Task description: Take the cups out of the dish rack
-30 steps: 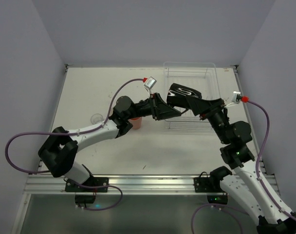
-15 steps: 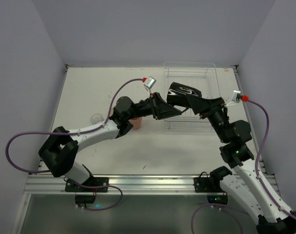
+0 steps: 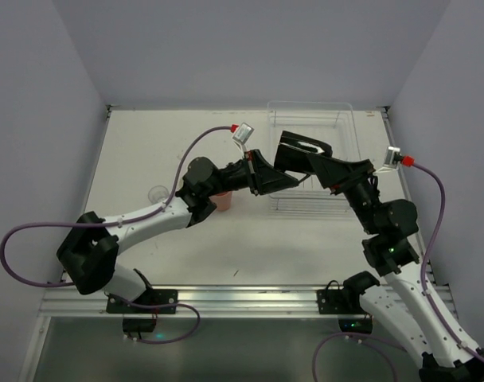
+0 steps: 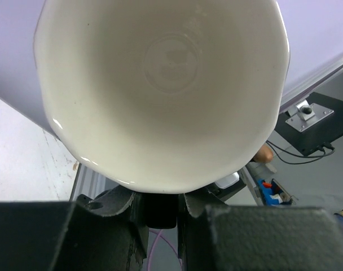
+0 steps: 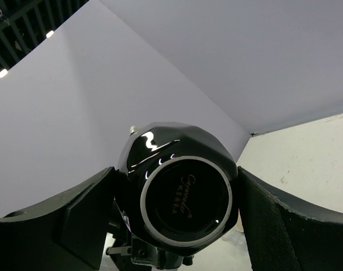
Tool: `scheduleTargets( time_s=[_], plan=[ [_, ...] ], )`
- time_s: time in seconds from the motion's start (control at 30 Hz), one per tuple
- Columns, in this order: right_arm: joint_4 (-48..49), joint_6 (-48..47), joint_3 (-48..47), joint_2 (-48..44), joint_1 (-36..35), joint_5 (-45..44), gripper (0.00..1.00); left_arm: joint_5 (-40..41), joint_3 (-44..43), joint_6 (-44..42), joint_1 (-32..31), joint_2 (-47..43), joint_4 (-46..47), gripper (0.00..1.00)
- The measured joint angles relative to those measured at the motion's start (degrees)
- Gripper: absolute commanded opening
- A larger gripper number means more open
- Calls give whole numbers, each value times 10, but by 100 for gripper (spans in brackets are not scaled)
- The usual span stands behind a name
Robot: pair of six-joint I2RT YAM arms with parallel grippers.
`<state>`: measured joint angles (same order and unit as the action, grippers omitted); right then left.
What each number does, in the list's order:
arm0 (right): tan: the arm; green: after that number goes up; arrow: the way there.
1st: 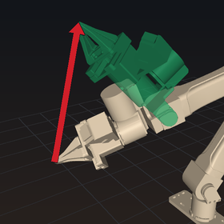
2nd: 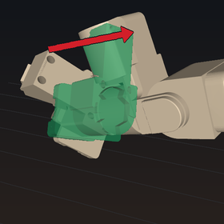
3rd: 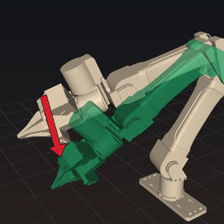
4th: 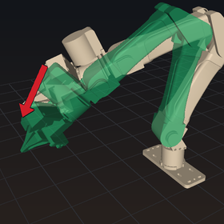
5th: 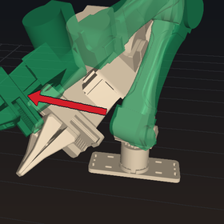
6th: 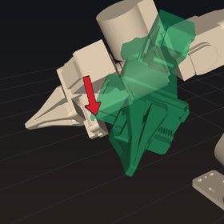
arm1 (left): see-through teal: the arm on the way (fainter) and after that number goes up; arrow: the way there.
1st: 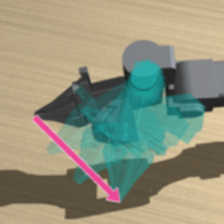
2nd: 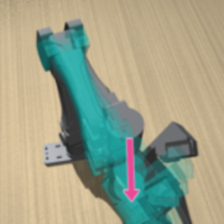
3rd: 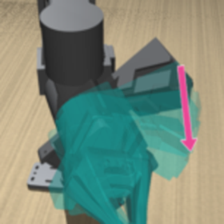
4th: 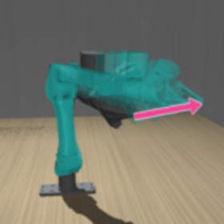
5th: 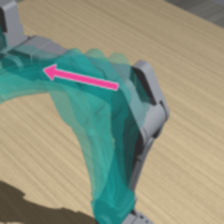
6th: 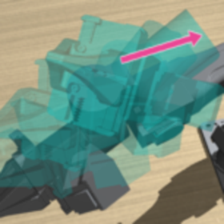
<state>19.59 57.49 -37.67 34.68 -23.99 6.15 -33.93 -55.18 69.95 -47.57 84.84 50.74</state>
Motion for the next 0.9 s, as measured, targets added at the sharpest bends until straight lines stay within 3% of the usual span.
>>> scheduleTargets(
  time_s=[0.03, 0.07, 0.13, 0.17, 0.27, 0.3, 0.57, 0.9],
  plan=[
    [-4, -1, -3, -2, 0, 3, 17, 2, 0, -6, -2, -5, -7, 0],
    [-9, -4, -7, -2, 0, 5, 30, 3, 0, -12, -2, -9, -11, 0],
    [-21, -14, -16, -3, 0, 9, 46, 7, 0, -26, -2, -14, -18, 0],
    [-27, -19, -18, -3, 0, 9, 63, 9, 0, -32, -2, -15, -21, 0],
    [-43, -31, -25, -3, 0, 8, 95, 12, 0, -38, -2, -15, -27, 0],
    [-50, -35, -29, -3, 0, 8, 99, 12, 0, -42, -2, -15, -27, 0],
    [-83, -73, -45, -3, 0, 11, 99, -1, 1, -57, -6, -14, -37, 0],
    [-107, -94, -24, -70, 0, -12, 99, -25, 17, -66, 9, -28, -45, 0]
  ],
)
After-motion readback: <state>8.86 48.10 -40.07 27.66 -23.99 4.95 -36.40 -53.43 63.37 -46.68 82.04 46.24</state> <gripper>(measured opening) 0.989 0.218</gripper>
